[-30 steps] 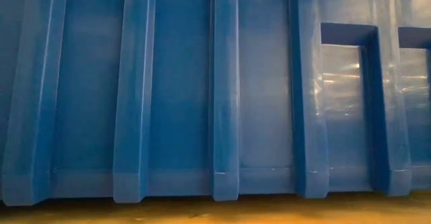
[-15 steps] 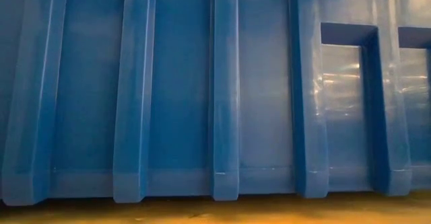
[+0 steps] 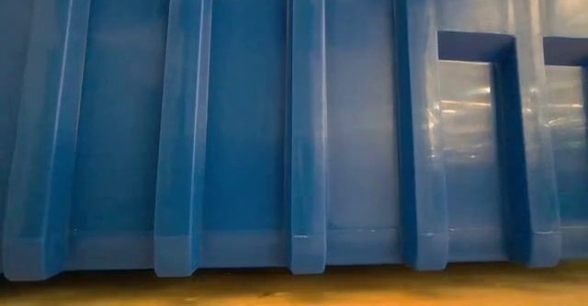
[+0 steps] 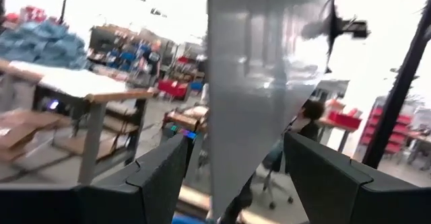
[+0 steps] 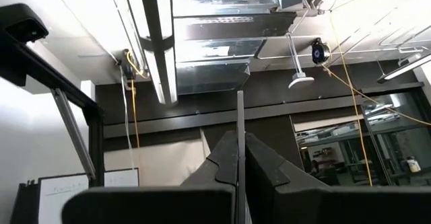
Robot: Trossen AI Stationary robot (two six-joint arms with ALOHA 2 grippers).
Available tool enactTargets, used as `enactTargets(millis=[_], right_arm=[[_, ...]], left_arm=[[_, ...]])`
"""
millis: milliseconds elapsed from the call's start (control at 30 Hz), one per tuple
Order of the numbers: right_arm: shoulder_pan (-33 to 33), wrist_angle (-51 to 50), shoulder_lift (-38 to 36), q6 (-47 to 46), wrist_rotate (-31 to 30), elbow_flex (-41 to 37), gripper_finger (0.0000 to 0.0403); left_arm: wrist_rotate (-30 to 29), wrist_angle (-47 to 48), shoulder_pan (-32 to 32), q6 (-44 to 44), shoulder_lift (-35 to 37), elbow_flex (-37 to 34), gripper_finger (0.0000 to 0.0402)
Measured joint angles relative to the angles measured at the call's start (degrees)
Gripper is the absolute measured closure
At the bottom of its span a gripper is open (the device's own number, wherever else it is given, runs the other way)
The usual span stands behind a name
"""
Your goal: Sort blocks
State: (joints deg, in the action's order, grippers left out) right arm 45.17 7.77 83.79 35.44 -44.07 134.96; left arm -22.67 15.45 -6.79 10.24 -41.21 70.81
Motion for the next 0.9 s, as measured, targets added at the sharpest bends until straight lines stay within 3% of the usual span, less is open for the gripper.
enactTargets(millis=[567,733,900], right_arm=[[0.0,-0.7,1.7,-3.3,2.6,0.0,0.0403],[0.0,-2.3,1.7,-3.7,1.4,0.0,0.0403],[0.0,-5.8,1.7,-4.1,-6.5,0.0,0.0403]], left_arm=[[-0.3,-0.7,0.0,-1.9,-1.3,0.0,0.0156],[5.8,-2.3,0.0,-0.4,-1.3,0.0,0.0156],[11.9,-3.7,0.0,3.2,-0.8,0.5,0.0169]])
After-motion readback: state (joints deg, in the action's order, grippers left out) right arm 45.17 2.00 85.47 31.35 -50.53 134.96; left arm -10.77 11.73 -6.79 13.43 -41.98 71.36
